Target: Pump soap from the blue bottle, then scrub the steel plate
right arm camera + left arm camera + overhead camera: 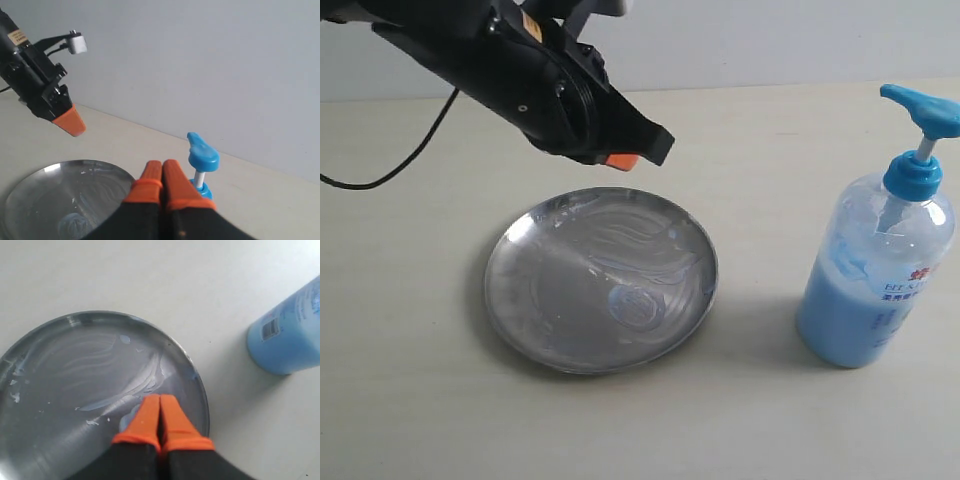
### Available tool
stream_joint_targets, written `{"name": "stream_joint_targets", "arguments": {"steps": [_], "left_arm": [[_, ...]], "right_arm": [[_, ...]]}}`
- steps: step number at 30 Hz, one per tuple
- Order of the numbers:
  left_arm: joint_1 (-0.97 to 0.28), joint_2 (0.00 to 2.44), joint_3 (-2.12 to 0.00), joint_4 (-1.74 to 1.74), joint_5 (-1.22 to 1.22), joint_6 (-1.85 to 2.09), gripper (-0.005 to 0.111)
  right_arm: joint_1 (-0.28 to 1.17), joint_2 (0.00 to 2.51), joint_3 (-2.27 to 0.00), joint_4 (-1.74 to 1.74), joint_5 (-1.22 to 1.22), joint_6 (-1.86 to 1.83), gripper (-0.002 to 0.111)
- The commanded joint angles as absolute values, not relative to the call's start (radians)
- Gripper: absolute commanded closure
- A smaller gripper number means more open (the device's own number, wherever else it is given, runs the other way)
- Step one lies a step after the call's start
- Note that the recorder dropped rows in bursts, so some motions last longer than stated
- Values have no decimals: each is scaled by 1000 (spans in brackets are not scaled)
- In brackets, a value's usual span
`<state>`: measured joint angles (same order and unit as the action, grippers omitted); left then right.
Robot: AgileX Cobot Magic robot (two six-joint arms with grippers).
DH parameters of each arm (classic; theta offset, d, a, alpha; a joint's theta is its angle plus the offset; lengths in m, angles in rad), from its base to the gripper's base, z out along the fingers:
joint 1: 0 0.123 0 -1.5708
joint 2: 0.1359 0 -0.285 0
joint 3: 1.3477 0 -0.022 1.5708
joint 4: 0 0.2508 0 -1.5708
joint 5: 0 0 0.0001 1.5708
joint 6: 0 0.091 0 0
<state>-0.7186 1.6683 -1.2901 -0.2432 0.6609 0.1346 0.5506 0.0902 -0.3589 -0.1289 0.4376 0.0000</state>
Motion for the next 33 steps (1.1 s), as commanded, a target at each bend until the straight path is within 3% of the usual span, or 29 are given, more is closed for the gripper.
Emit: {"name": "stream_joint_targets", "arguments": {"steps": [1, 18, 33], "left_arm": [[-718, 1584, -1259, -230, 674, 133, 107], [-718, 1245, -1037, -226, 659, 138, 107], [-718, 667, -799, -226, 561, 134, 107]], "right_arm": [[546, 85, -356, -135, 452, -8, 108], [546, 85, -356, -105, 499, 5, 108], [546, 158, -306, -105, 415, 8, 108]]}}
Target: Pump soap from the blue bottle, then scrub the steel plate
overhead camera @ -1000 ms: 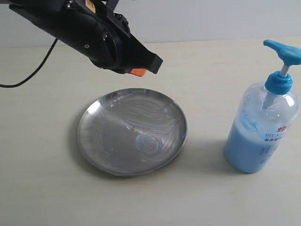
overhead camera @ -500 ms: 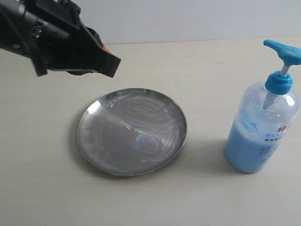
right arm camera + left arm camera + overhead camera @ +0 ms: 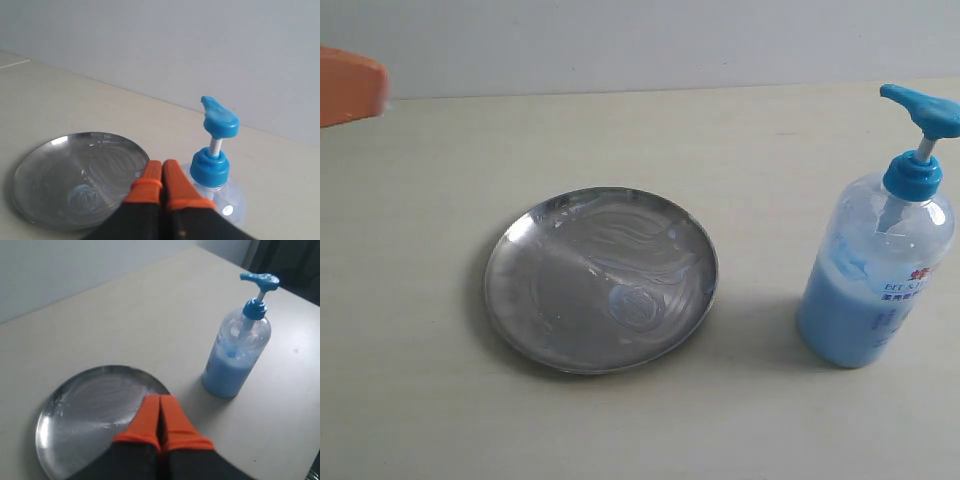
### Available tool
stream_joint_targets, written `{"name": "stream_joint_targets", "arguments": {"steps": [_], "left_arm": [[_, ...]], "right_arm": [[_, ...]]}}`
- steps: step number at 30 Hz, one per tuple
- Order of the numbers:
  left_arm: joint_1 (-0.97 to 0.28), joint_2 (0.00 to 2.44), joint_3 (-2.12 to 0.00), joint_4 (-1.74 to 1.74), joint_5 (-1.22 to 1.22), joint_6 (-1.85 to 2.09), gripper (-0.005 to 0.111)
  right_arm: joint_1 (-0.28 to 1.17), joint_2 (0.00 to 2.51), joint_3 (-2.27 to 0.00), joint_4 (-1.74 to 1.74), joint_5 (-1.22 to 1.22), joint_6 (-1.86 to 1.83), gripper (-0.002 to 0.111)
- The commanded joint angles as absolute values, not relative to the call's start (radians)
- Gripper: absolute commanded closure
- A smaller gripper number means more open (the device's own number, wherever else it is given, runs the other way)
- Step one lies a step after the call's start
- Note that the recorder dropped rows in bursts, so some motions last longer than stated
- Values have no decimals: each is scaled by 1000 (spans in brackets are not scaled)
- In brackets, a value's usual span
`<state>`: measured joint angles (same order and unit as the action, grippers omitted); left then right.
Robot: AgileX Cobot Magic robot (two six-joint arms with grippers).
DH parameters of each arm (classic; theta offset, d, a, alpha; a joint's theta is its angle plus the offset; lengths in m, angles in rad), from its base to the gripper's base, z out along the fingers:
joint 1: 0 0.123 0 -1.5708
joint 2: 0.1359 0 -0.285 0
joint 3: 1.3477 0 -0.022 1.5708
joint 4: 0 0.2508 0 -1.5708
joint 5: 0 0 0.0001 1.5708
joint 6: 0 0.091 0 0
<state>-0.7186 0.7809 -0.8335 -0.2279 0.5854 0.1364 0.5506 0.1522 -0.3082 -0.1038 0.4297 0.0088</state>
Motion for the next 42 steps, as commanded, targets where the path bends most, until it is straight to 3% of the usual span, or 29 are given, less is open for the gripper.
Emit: {"name": "stream_joint_targets", "arguments": {"steps": [1, 12, 36, 42], "left_arm": [[-718, 627, -785, -226, 561, 134, 107], [-718, 400, -753, -222, 609, 139, 107], [-718, 383, -737, -223, 589, 141, 107], [-718, 349, -641, -213, 453, 134, 107]], "right_arm": [[546, 158, -306, -105, 415, 8, 108], [546, 158, -306, -105, 415, 8, 108], [546, 158, -306, -105, 415, 8, 108], [546, 158, -306, -105, 415, 8, 108]]}}
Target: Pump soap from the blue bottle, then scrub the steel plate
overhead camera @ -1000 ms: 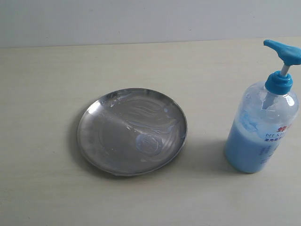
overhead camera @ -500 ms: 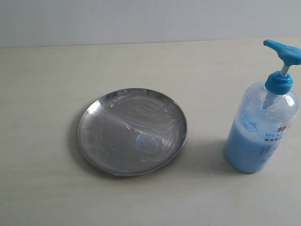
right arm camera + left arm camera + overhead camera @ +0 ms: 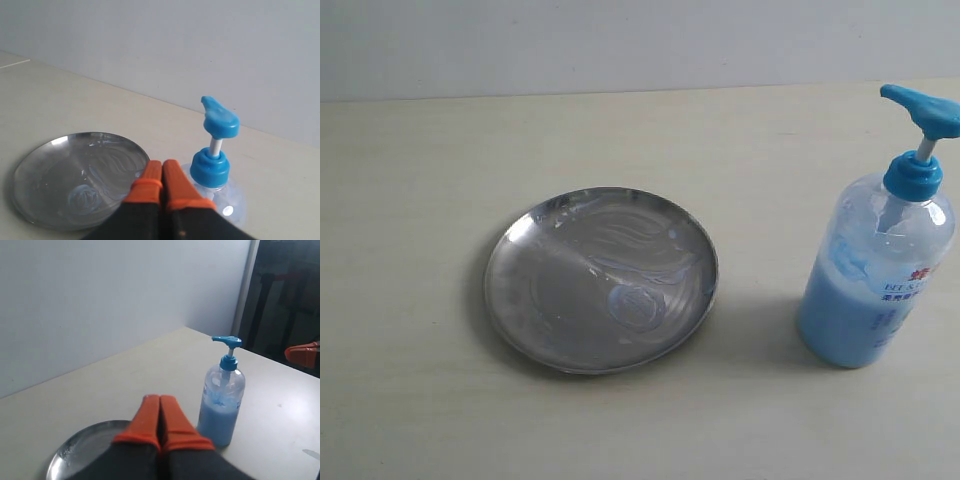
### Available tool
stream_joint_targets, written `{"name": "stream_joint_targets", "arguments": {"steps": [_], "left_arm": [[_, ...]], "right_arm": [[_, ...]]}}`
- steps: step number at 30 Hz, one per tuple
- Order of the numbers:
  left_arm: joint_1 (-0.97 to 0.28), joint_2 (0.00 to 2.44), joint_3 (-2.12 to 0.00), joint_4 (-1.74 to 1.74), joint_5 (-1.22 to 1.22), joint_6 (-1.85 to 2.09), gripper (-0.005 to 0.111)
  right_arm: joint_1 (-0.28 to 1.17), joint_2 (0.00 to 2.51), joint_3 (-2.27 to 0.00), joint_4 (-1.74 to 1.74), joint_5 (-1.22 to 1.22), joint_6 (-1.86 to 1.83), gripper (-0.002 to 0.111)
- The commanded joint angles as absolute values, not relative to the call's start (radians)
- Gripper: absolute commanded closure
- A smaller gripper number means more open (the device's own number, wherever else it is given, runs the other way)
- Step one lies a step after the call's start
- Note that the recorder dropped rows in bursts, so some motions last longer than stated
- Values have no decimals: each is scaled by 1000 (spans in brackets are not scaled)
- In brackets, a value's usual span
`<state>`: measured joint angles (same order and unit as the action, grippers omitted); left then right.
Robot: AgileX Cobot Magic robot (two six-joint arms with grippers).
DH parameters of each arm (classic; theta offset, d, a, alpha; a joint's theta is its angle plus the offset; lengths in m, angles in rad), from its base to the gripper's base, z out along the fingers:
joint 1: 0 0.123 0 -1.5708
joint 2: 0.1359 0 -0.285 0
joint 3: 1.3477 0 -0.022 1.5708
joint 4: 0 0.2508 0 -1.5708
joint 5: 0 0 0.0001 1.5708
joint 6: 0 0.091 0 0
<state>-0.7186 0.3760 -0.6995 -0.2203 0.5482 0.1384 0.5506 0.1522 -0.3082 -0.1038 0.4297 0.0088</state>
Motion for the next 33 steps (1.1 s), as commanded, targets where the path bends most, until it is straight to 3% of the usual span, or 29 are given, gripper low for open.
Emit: {"name": "stream_joint_targets", "arguments": {"steps": [1, 8, 24, 33], "left_arm": [[-718, 338, -622, -210, 429, 134, 107], [-691, 253, -486, -167, 260, 127, 107], [-314, 36, -162, -155, 201, 15, 107], [-225, 0, -36, 28, 201, -130, 107]], "right_arm": [[546, 158, -306, -105, 415, 8, 108], [546, 158, -306, -105, 415, 8, 108], [546, 158, -306, -105, 415, 8, 108], [546, 158, -306, -105, 415, 8, 108]]}}
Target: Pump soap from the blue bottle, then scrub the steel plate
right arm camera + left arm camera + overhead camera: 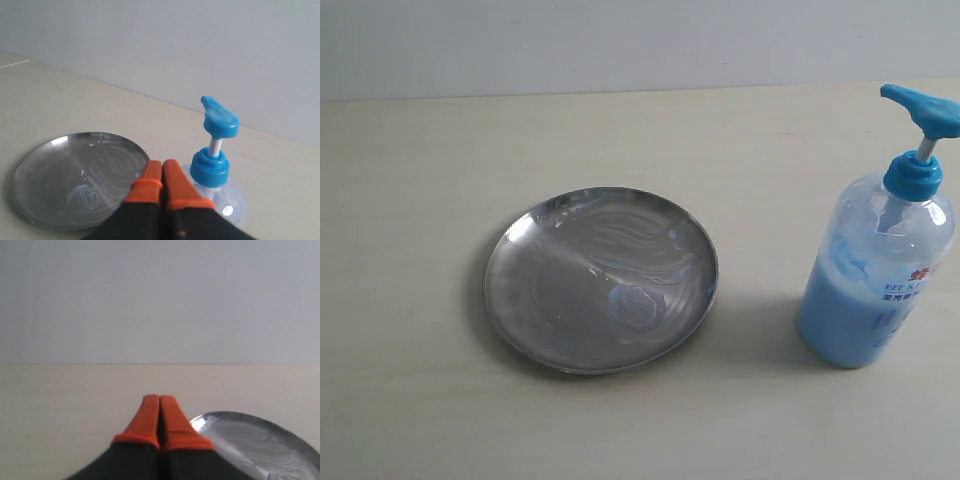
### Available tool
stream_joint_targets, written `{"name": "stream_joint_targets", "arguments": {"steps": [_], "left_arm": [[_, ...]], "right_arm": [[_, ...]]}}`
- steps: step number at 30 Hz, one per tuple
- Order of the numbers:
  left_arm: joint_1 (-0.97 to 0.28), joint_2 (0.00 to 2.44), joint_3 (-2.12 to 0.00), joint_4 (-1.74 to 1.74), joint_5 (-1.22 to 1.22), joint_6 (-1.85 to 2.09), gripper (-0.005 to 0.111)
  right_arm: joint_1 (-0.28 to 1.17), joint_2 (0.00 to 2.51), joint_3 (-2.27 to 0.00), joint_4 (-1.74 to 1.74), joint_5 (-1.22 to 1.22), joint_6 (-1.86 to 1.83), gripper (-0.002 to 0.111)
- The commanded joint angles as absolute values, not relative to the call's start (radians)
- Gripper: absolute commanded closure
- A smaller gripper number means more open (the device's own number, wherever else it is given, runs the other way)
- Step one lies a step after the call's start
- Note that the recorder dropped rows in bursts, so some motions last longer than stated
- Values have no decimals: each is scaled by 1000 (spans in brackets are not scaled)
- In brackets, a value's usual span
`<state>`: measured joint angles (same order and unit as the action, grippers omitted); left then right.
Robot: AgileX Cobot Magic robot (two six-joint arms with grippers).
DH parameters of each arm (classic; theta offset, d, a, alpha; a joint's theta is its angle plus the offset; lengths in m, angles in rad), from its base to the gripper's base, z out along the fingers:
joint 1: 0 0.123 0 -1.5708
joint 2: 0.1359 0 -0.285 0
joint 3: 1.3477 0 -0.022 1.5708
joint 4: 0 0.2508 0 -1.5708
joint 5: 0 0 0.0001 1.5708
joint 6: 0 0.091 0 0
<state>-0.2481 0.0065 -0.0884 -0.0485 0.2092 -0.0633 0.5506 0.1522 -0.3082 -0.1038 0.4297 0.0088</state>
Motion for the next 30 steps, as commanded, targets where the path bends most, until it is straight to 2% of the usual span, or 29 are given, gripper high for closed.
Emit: {"name": "stream_joint_targets", "arguments": {"steps": [1, 14, 30], "left_arm": [[-220, 0, -21, 53, 201, -154, 107], [-149, 0, 0, 126, 359, -213, 107], [-127, 0, 0, 126, 357, -213, 107]], "right_arm": [[546, 158, -306, -105, 415, 8, 108], [546, 158, -306, -105, 415, 8, 108], [546, 158, -306, -105, 415, 8, 108]]}}
